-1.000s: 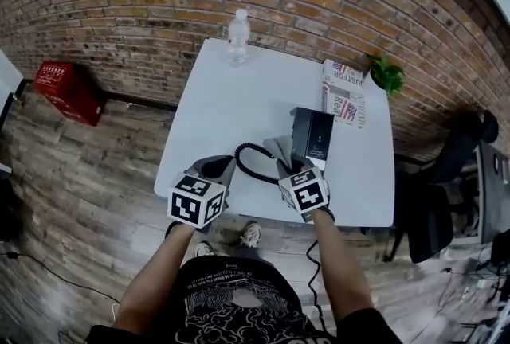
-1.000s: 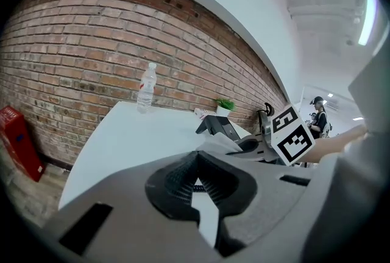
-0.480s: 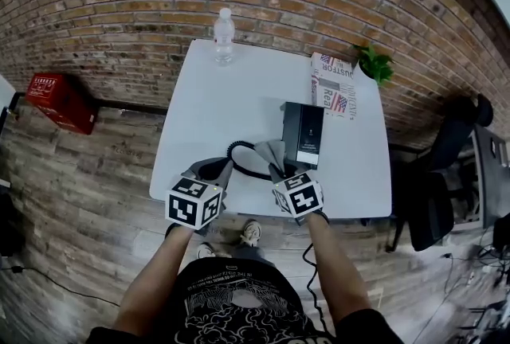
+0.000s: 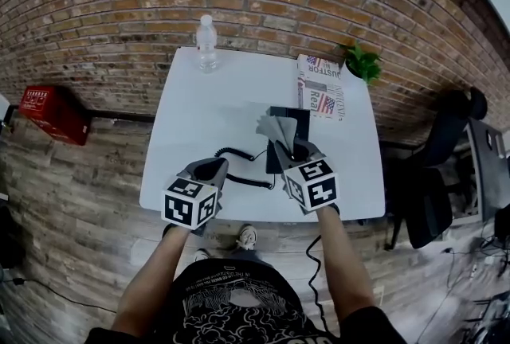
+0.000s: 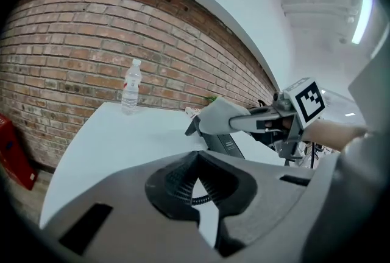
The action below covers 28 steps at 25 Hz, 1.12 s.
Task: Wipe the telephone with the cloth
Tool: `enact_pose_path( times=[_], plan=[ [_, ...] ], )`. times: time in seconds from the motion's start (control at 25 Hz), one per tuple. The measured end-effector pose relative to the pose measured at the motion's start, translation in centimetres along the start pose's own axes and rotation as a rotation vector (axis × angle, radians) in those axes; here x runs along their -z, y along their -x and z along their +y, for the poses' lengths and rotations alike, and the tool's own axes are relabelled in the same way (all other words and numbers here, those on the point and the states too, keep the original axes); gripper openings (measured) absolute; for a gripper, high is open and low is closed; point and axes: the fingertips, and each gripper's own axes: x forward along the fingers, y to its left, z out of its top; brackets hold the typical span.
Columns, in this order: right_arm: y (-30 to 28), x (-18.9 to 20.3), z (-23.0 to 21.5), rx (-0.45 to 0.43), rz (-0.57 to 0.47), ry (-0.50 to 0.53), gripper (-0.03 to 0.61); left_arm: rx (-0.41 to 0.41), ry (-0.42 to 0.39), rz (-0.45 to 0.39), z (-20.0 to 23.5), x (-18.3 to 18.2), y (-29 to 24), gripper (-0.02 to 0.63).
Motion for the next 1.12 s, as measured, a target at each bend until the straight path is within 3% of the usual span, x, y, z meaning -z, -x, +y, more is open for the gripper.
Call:
enact_pose_path(
  times=[0.52, 1.12],
  plan=[
    [-1.0, -5.5, -8.2, 0.057, -0.075, 0.020, 0.011, -0.037, -0.006, -0.008, 0.5, -2.2, -2.8, 0.006],
    [-8.0, -1.9, -9.9, -0.048, 0.114, 0.047, 0.011, -0.106, 0.029, -0.024, 2.8, -3.3, -4.8, 0.006]
  ],
)
